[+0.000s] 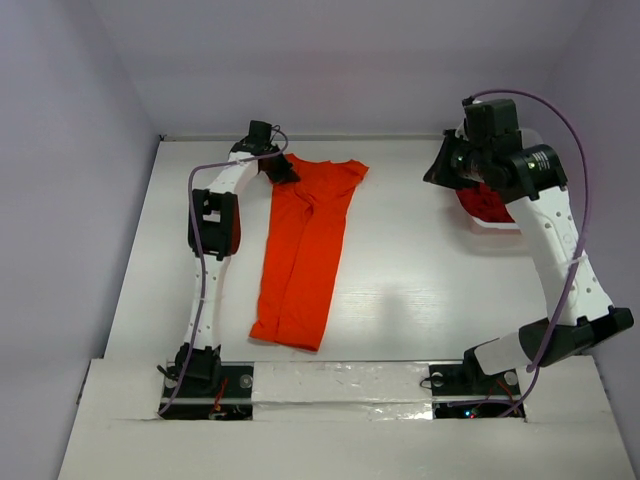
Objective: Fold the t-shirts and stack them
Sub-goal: Fold the tshirt
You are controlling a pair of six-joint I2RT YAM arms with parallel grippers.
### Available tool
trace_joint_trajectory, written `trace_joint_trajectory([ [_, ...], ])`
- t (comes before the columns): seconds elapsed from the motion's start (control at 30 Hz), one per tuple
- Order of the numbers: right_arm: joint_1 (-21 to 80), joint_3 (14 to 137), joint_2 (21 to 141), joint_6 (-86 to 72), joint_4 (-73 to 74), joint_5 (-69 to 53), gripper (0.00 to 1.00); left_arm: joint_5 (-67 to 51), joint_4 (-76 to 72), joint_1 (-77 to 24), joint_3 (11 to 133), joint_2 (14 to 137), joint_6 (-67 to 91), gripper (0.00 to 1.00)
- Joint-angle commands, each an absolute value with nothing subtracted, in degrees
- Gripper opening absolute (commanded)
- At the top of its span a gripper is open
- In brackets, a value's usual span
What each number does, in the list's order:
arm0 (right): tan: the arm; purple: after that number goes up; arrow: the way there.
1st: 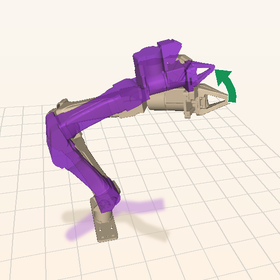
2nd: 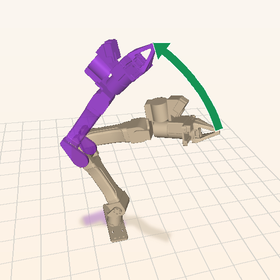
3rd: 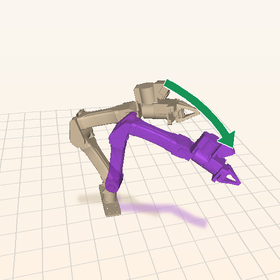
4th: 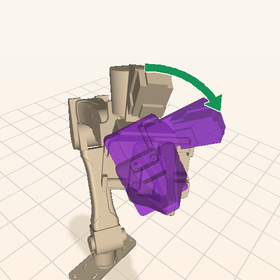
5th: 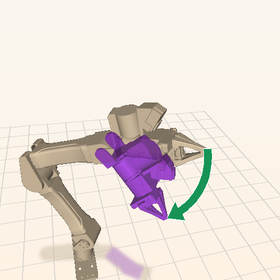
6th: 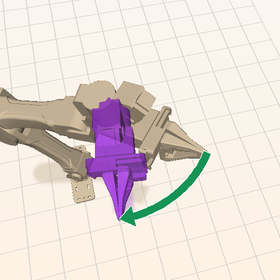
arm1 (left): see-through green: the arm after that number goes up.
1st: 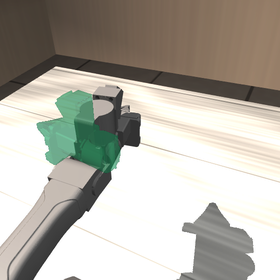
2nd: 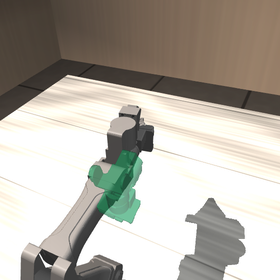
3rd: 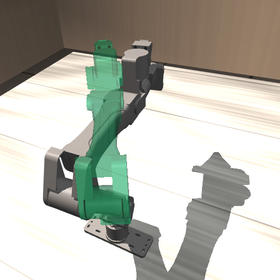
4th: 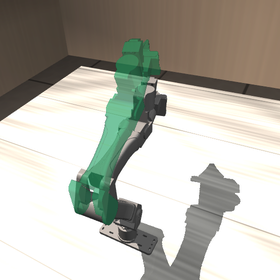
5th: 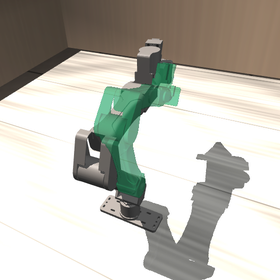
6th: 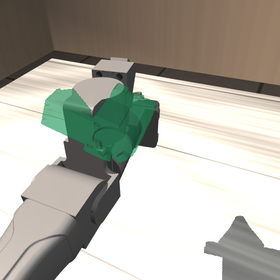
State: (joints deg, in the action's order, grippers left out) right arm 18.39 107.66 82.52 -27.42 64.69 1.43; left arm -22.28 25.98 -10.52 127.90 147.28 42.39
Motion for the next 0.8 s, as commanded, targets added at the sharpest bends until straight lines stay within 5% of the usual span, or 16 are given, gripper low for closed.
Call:
trace_joint_trajectory([
  [0.0,18.11,105.74,82.18,-26.63,61.26,0.53,0.0,-18.46,31.11,-9.93,124.89,142.75,41.48,0.0],
  [0.23,18.11,103.19,81.91,-24.7,60.03,0.53,0.0,-18.28,34.54,-8.01,134.38,135.62,40.96,0.0],
  [0.4,18.11,100.64,83.14,-22.68,59.68,-6.84,0.0,-15.48,34.98,-7.47,130.09,126.68,39.64,0.0],
  [0.63,21.79,91.07,79.63,-22.68,57.13,-11.42,0.03,-0.89,39.28,-7.47,105.54,107.42,35.59,0.11],
  [0.77,29.69,83.51,80.85,-24.08,54.67,-13.36,0.01,-0.53,42.71,-8.09,88.98,96.97,35.25,0.0],
])
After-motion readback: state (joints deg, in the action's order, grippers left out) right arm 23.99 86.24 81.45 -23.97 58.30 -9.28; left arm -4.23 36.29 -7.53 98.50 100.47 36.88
